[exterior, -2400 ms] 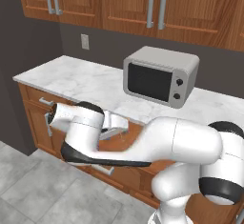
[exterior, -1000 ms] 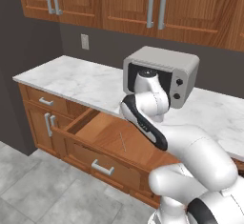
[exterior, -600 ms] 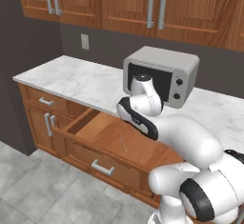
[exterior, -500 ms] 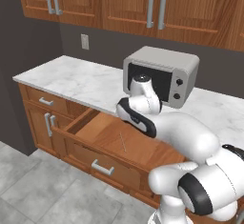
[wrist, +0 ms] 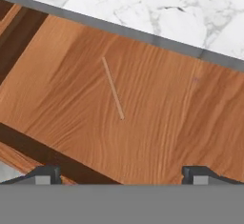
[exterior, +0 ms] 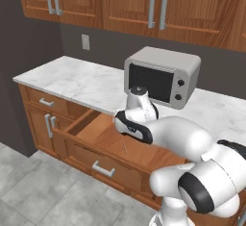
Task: Take a straw from the drawer in front and place it inside the glass cup on the dining counter.
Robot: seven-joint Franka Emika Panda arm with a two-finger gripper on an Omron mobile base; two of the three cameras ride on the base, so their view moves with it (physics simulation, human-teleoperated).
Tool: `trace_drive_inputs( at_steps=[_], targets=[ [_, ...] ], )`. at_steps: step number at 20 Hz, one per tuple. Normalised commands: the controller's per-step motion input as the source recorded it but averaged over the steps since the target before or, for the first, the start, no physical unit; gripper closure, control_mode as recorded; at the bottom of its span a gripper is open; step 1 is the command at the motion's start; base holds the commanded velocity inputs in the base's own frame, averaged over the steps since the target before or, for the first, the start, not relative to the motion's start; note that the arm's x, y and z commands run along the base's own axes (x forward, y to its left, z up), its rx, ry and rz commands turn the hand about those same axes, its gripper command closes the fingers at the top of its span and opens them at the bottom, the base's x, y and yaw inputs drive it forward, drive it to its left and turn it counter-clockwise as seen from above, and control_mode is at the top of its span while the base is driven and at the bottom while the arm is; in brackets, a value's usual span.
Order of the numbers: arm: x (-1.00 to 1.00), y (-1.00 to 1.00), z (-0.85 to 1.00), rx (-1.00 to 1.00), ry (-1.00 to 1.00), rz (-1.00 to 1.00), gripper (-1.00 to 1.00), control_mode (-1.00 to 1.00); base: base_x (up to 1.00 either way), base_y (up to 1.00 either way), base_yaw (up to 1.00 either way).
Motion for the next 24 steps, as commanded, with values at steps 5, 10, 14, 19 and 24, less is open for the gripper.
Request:
trace_drive_inputs(
  at_steps=[5,10,14,19,24],
  targets=[
    [0.17,0.00,-0.38,-0.01,-0.19,0.00,-1.00,-1.00,0.00,0.00,0.00],
    [0.28,0.00,-0.34,0.00,-0.10,0.00,-1.00,-1.00,0.00,0.00,0.00],
    [0.39,0.00,-0.25,0.00,0.00,0.00,-1.00,-1.00,0.00,0.00,0.00],
    [0.41,0.01,-0.24,0.00,0.01,0.00,-1.00,-1.00,0.00,0.00,0.00],
    [0.32,0.01,-0.18,0.00,0.00,0.00,-1.00,-1.00,0.00,0.00,0.00]
  ],
)
